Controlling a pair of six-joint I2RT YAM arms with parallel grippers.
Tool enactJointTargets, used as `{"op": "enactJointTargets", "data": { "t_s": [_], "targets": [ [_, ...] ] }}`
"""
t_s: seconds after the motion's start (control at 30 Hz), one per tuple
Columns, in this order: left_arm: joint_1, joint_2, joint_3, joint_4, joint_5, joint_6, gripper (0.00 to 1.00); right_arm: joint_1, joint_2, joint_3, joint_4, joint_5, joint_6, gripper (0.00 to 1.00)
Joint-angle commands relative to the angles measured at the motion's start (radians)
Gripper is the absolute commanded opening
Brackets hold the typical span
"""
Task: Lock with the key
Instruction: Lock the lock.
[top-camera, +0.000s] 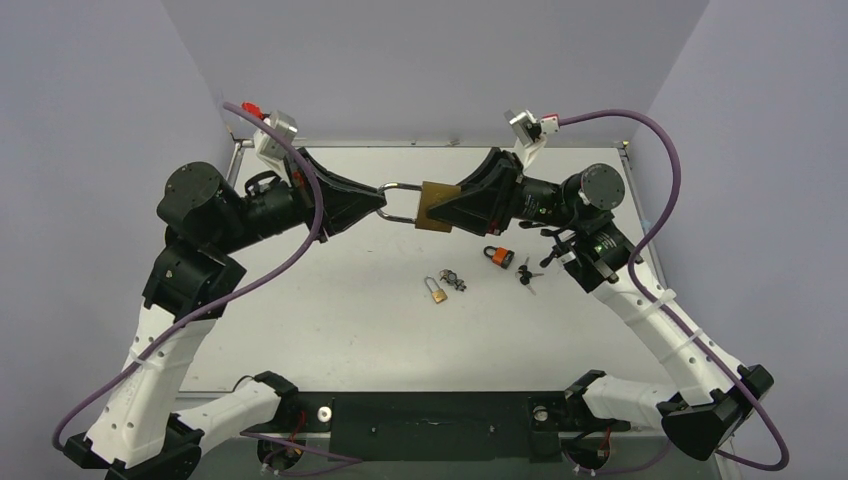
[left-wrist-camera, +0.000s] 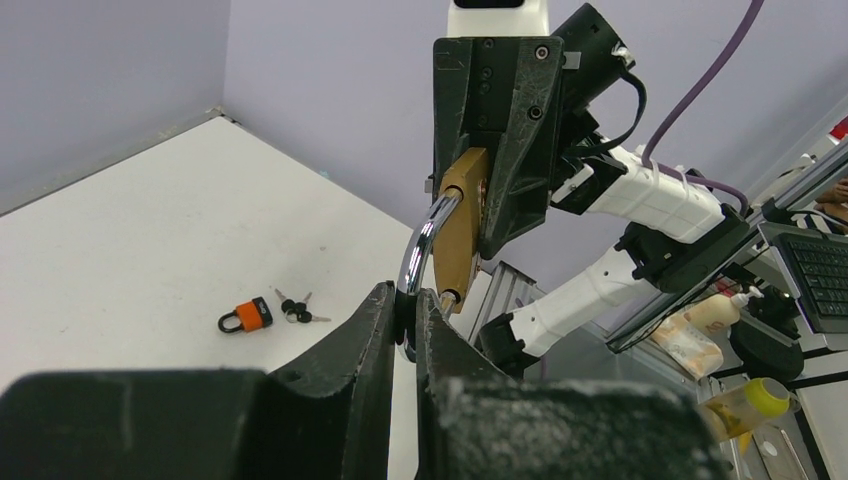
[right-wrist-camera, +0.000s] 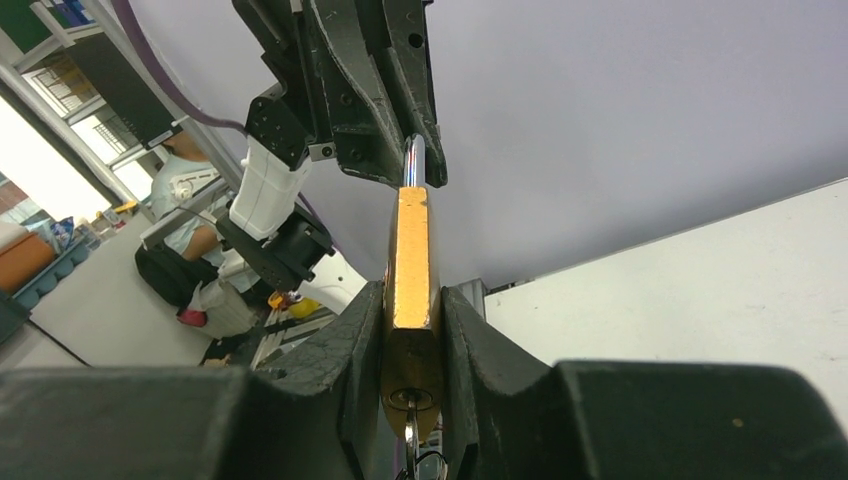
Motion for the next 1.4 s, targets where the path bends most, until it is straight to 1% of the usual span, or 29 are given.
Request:
{"op": "enactJointTargets", "data": {
  "t_s": [0.0, 0.07, 0.23, 0.57, 0.7, 0.93, 1.0, 1.07, 1.17, 1.2, 1.37],
  "targets": [
    [-0.037, 0.02, -0.031, 0.068, 0.013, -0.035, 0.0, 0.046, -0.001, 0.09, 0.043, 0.101, -0.065, 0.0],
    [-0.047, 0.023, -0.036, 0.07, 0.011, -0.039, 0.0, 0.051, 0.006, 0.099, 0.022, 0.126, -0.086, 0.0],
    [-0.066, 0.033, -0.045, 0.081, 0.009, -0.062, 0.0, 0.076, 0.02, 0.135, -0.103, 0.184, -0.192, 0.0],
    [-0.096, 0.042, -0.08, 0.075, -0.025, -0.053, 0.0, 0.094, 0.059, 0.168, -0.095, 0.19, -0.182, 0.0],
    [-0.114, 0.031, -0.101, 0.076, -0.056, -0.032, 0.0, 0.095, 0.074, 0.173, -0.048, 0.173, -0.129, 0.0],
    [-0.131, 0.023, -0.104, 0.052, -0.113, -0.001, 0.0, 0.099, 0.101, 0.144, 0.13, 0.142, 0.028, 0.0],
    [-0.133, 0.022, -0.103, 0.049, -0.125, 0.003, 0.0, 0.104, 0.101, 0.141, 0.129, 0.145, 0.02, 0.0],
    [-0.133, 0.025, -0.097, 0.051, -0.135, 0.002, 0.0, 0.117, 0.098, 0.147, 0.066, 0.159, -0.033, 0.0],
    [-0.133, 0.037, -0.077, 0.054, -0.142, -0.002, 0.0, 0.144, 0.092, 0.162, -0.081, 0.201, -0.13, 0.0],
    [-0.132, 0.042, -0.066, 0.055, -0.142, -0.008, 0.0, 0.148, 0.092, 0.163, -0.102, 0.209, -0.165, 0.0],
    [-0.141, 0.082, -0.035, 0.056, -0.141, -0.029, 0.0, 0.17, 0.097, 0.162, -0.207, 0.256, -0.233, 0.0]
  ]
}}
